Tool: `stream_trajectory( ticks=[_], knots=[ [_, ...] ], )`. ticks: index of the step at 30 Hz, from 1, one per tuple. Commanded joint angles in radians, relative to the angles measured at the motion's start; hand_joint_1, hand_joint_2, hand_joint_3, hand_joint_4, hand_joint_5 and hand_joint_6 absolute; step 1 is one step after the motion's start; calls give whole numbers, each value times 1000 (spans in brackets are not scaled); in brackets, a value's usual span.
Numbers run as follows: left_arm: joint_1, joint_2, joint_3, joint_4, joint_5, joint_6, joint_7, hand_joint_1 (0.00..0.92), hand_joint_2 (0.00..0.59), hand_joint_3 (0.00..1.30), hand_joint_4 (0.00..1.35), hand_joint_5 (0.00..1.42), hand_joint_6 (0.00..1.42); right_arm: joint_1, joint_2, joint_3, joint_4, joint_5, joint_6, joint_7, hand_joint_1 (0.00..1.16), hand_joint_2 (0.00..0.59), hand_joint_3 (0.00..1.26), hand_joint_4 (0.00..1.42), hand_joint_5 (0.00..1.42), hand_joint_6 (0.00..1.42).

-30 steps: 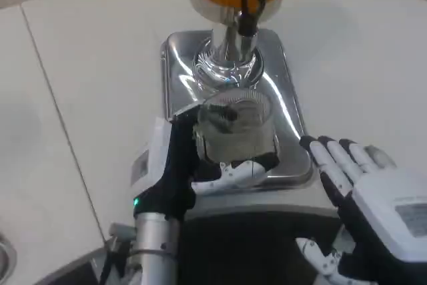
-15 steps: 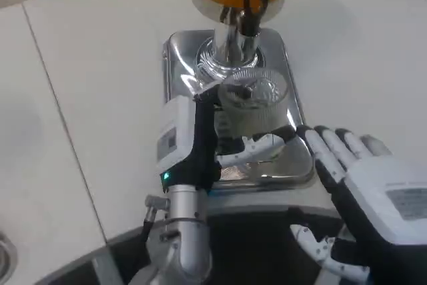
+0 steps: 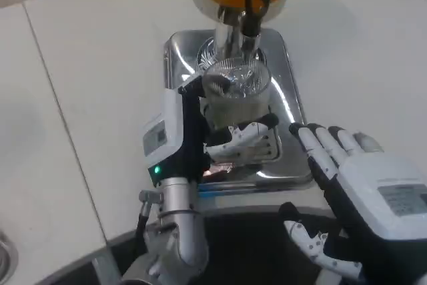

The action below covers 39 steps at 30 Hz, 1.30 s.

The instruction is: Grasp the cup under the faucet to collect the drink, then remove the cup.

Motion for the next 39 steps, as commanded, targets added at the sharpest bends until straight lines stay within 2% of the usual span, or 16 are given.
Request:
stream_trajectory(
  ticks=[1,6,9,14,19,25,29,33,36,39],
  knots=[
    [2,3,-9,6,-8,-9,5,531,92,507,547,938,1140,20,2,-3,4,8,2,-9,317,518,0,0,0,0],
    [18,11,-16,-7,-14,-25,-11,506,80,419,401,873,1048,22,2,-16,-7,7,5,-14,314,519,0,0,0,1],
    [31,12,-27,-18,-10,-32,-16,498,76,377,359,846,1013,35,2,-20,-13,19,4,-12,312,519,0,0,0,1],
    [40,18,-33,-36,-14,-36,-26,487,66,332,278,782,935,50,11,-8,-21,19,-5,-24,310,519,0,0,0,1],
    [89,53,-44,-117,-7,-48,-48,474,59,278,211,697,858,50,13,0,-8,32,-8,-44,308,519,0,0,0,2],
    [149,80,-49,-210,0,-14,-77,456,57,217,143,609,743,49,13,8,-5,55,-11,-77,306,517,0,0,0,2],
    [208,137,-43,-325,6,9,-158,468,68,113,56,501,618,79,20,5,-27,74,-20,-121,303,513,0,0,0,2],
    [289,203,-19,-461,13,41,-213,459,69,61,12,425,488,93,66,-4,-51,100,-3,-178,300,511,0,0,0,9],
    [347,243,11,-559,9,57,-243,361,64,22,0,404,427,104,81,8,-33,99,-19,-230,299,513,0,0,0,12],
    [401,285,44,-647,14,92,-283,318,52,0,0,358,356,110,85,27,12,112,-28,-271,300,516,0,0,0,14]
  ],
)
